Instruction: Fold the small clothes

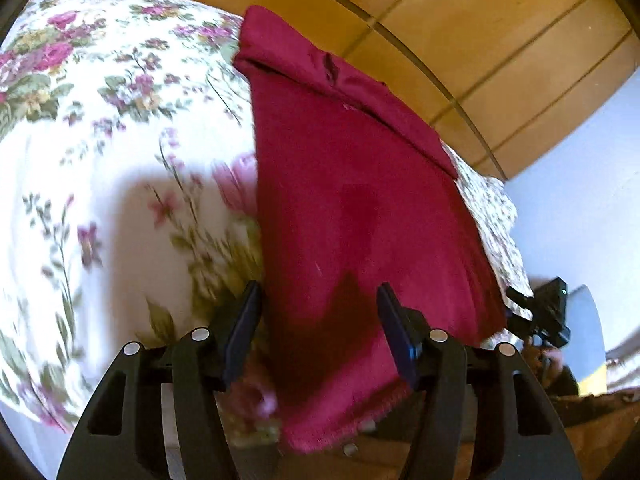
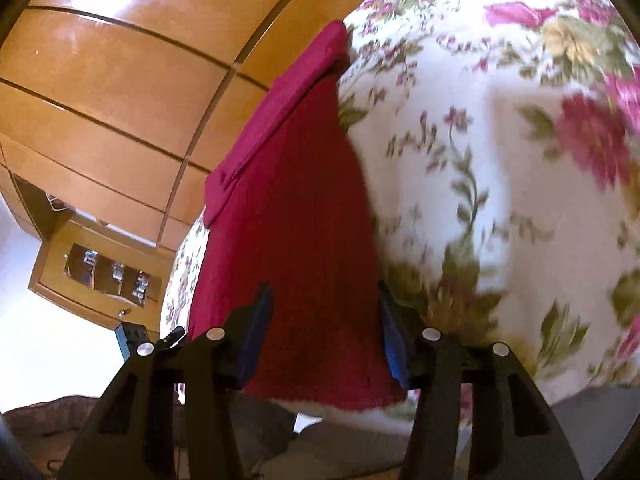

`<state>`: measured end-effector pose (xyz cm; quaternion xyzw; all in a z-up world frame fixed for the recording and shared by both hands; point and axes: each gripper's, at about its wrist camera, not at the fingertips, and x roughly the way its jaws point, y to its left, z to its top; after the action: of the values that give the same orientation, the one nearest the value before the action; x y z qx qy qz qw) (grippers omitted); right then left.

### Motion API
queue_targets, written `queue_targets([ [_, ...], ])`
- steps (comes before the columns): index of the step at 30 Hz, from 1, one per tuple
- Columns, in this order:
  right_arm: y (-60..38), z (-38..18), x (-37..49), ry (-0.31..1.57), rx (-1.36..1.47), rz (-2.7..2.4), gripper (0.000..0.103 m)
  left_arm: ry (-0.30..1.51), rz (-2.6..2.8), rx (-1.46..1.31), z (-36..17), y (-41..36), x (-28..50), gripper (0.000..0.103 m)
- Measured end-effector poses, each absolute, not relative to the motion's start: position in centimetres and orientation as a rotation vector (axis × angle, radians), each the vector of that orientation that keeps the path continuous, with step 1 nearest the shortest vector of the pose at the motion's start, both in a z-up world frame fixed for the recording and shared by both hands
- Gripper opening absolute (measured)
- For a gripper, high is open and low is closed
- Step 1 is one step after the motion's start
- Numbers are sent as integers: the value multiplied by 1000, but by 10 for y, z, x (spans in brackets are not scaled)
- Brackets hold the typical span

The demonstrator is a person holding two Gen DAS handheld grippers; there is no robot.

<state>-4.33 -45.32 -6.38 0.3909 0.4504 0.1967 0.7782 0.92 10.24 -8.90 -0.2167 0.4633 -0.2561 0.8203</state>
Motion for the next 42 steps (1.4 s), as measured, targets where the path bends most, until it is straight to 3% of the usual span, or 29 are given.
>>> queue_targets([
  [5, -441, -66, -43, 993, 811, 452, 41, 1031, -580, -520, -99, 98, -3, 36],
  [7, -437, -68, -41, 1004, 808, 457, 30, 1058, -592, -540, -102, 95, -3, 29],
  [8, -434, -69, -39, 1015, 808, 466, 14, 1068, -602, -528, -102, 93, -5, 22],
  [10, -432, -66, -39, 1004, 804, 481, 11, 1079, -610, -517, -101, 90, -6, 9],
  [18, -433, -12, -50, 817, 797, 609, 9, 896, -692, -567, -52, 104, -23, 6],
  [27, -435, 12, -75, 705, 845, 717, 9, 738, -796, -649, -13, 121, -55, 6],
  [37, -467, 57, -153, 322, 917, 1025, 9, 518, -967, -793, 36, 155, -111, 6],
  [42, -468, 51, -139, 345, 942, 1005, 10, 538, -938, -840, 32, 163, -99, 6],
])
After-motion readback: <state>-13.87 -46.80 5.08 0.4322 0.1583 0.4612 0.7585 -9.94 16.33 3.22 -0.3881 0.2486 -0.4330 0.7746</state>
